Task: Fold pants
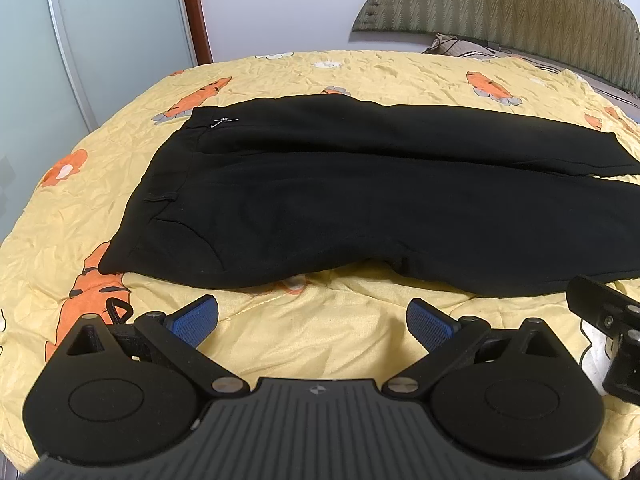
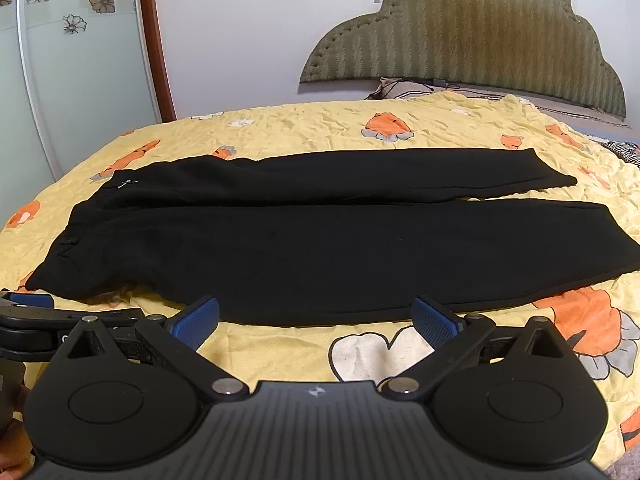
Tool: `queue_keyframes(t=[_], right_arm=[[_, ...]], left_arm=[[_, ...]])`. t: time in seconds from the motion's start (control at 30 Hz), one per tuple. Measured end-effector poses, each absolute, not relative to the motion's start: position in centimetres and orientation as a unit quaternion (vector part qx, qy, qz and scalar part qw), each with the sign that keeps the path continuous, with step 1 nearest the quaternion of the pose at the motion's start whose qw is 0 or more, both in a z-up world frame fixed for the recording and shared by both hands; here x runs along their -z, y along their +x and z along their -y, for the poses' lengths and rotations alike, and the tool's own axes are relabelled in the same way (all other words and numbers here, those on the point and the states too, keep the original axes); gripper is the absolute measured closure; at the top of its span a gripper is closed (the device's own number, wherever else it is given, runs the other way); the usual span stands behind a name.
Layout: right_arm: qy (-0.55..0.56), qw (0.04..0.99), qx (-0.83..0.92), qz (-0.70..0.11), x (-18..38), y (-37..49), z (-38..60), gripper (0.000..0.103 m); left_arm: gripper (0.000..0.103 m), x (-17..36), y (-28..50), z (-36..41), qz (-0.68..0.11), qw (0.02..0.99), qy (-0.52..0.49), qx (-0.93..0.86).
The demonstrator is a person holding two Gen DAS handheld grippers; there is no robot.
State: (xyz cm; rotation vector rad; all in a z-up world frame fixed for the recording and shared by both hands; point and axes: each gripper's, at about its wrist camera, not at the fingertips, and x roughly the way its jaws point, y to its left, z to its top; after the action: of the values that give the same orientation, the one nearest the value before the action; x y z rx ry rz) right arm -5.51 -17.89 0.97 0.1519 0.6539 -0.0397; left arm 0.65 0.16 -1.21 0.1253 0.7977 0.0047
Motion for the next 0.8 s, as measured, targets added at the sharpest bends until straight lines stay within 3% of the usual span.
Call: queue_keyframes(t=[0.2, 0.47, 0.63, 0.8], right_arm=[[0.065, 0.951, -0.003, -0.303, -1.5, -5.2, 17.7, 0.0], [-0.044, 0.969, -0.138, -0.201, -5.9, 0.0, 14.6, 0.0], [-0.098, 0.95, -0.184, -0.234, -6.7, 8.9, 11.0, 0.0], [-0.109, 0.915, -0.259, -0.29, -4.4, 18.9, 8.9, 0.0]], left_arm=[[0.001, 1.1, 0.9, -0.5, -0.386, 0.92, 0.061, -0.003], [0.001, -1.9, 3.8, -7.7, -0.36, 0.931, -0.006, -0.058], [0.001, -4.0, 6.8, -14.0, -0.338, 0.935, -0.006, -0.109], [0.001, -4.8, 11.0, -17.9, -0.366, 0.926, -0.001, -0.089]])
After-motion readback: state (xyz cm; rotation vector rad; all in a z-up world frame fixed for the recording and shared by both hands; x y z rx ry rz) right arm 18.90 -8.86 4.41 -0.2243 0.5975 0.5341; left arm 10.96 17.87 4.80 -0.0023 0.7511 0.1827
